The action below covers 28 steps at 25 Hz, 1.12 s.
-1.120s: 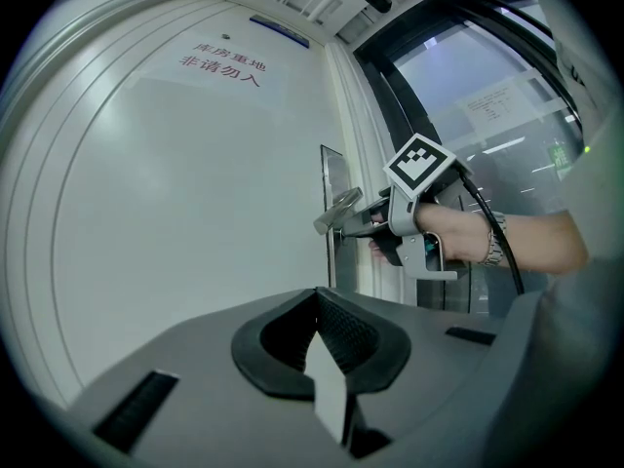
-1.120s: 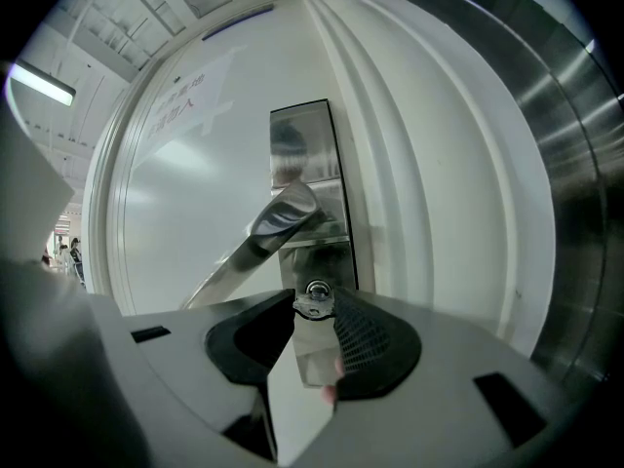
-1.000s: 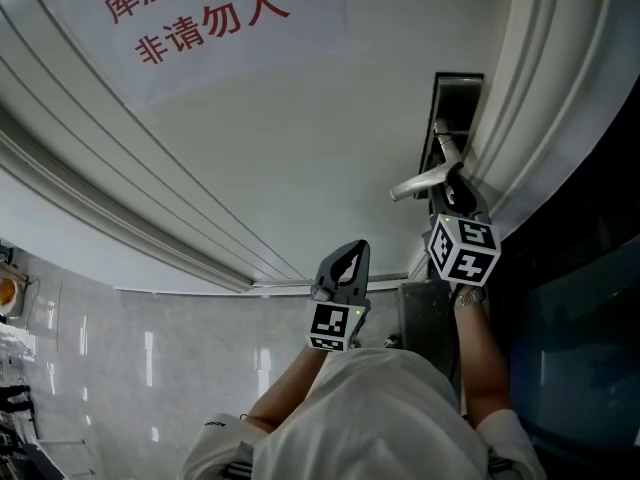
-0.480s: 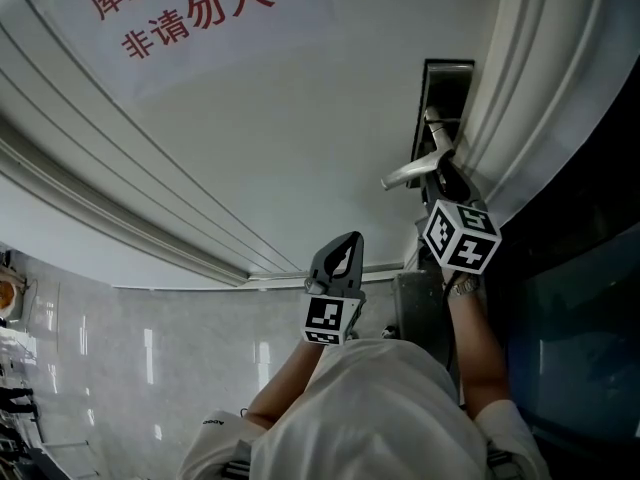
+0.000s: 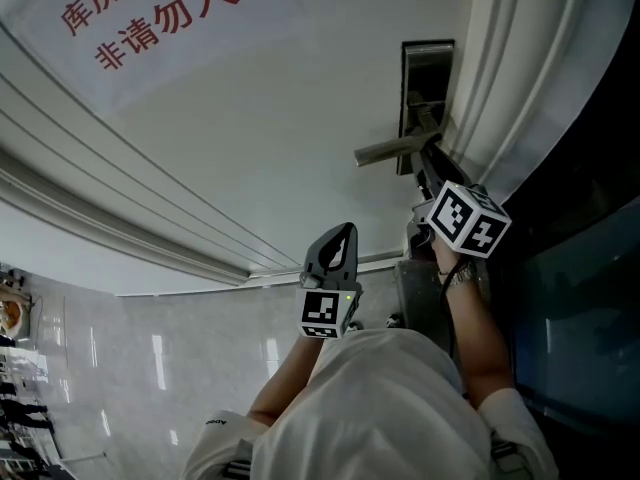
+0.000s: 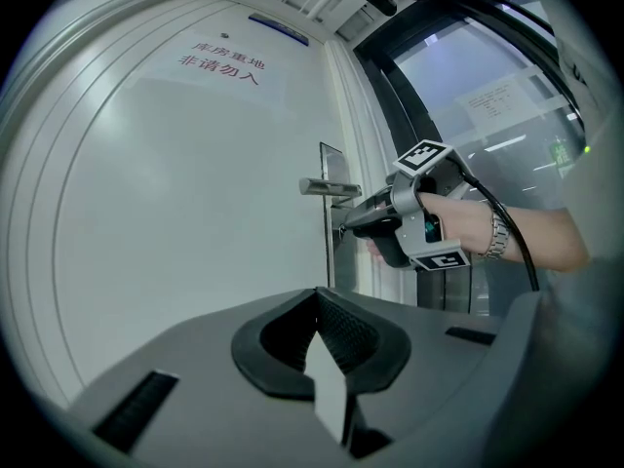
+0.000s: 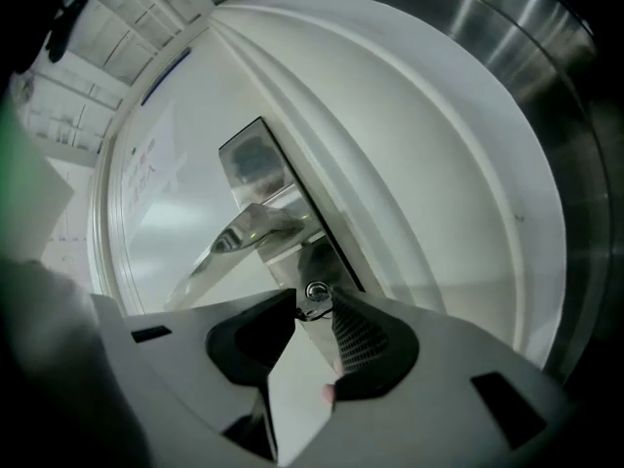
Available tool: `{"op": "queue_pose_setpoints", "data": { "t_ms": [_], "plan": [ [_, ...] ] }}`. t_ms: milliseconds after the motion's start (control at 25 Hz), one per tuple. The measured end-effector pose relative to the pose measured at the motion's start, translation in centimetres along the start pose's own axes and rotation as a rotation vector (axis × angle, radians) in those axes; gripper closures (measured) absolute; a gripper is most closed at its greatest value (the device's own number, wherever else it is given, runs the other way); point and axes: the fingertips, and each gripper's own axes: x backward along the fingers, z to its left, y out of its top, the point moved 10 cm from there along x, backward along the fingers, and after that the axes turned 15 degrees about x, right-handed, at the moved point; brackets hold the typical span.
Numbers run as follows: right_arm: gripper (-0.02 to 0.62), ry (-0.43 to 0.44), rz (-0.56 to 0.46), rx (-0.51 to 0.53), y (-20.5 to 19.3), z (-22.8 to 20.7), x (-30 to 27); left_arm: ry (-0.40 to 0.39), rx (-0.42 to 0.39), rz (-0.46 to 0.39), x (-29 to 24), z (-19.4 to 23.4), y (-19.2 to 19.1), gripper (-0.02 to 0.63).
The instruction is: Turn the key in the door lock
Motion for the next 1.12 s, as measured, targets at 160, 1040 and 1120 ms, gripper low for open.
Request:
{"op": "queue_pose_setpoints", "data": {
  "t_ms": [160,1040,1120],
  "plan": [
    [0.48,-0.006,0.002,0.074,0.0,0.2,-0.1,-0.009,-0.004,-0.001,-0.3,-0.2,0.0,0.598],
    [0.468,-0.228,0.114,1.093,-0.8,4.1,-0.8,-0.02,-0.004,0.001,-0.5,0.1,0.1,0.598],
    [0.468,-0.252,0.12,1.136,-1.0,4.2,-1.1,-0.025,-0.006,-0.001,-0.7,0.1,0.2,0.597]
  ]
}}
